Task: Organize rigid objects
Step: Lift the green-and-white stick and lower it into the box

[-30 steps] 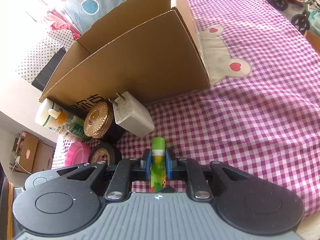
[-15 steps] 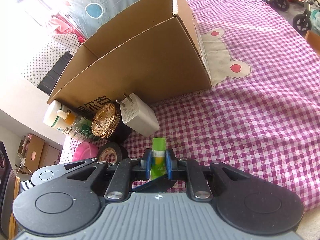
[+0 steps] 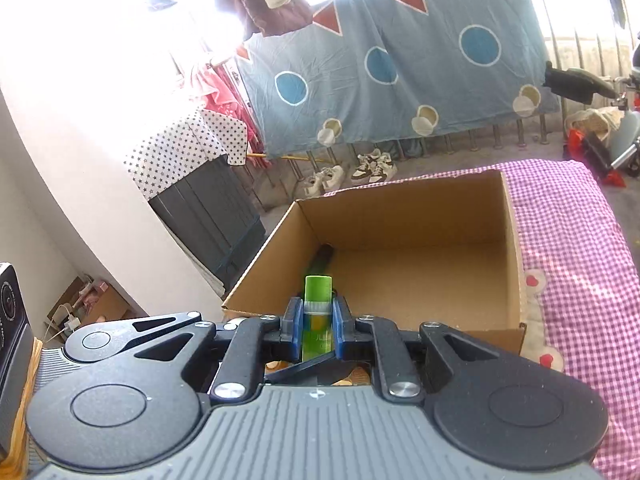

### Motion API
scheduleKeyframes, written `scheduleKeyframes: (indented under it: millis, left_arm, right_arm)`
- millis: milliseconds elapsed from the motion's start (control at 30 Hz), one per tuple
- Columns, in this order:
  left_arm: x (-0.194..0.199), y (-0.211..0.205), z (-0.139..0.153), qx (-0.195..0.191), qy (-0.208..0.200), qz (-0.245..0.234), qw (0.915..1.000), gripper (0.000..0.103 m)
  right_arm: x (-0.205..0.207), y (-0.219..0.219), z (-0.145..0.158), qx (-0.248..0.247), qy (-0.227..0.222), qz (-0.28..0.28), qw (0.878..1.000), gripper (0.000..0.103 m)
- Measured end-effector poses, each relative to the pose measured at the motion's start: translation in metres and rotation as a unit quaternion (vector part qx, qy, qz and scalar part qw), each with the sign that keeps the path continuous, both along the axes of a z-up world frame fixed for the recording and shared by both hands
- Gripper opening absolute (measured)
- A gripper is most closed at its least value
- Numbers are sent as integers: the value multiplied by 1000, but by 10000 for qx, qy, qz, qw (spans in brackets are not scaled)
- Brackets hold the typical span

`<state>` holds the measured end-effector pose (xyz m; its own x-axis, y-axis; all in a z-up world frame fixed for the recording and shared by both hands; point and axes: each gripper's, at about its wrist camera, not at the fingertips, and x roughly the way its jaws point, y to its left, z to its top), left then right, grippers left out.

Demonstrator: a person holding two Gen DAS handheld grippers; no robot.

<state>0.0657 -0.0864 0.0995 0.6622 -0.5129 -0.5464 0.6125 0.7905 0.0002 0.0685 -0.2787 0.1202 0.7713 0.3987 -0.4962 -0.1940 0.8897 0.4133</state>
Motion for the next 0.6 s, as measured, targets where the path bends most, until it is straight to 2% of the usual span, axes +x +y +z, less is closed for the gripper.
scheduleKeyframes:
  millis: [133, 267, 367, 433, 600]
  left_arm:
    - [45, 8, 8, 93, 275, 283, 9992, 30]
    - [102, 19, -8, 229, 1064, 494, 9928, 30]
    - [139, 32, -30, 406, 1770, 639, 9813, 30]
    - [158, 39, -47, 490, 2199, 667, 9720, 30]
    - [180, 37, -72, 915, 2631, 691, 9579, 31]
  right_arm:
    - [50, 18, 14, 6, 73, 368, 9993, 17]
    - [109, 31, 1, 201, 709, 654, 9951, 17]
    - [158, 36, -31, 617, 1588, 854, 9817, 17]
    - [177, 36, -51, 825, 2012, 898, 9719, 17]
    - [218, 38, -99, 1194, 2903, 907, 9451, 17]
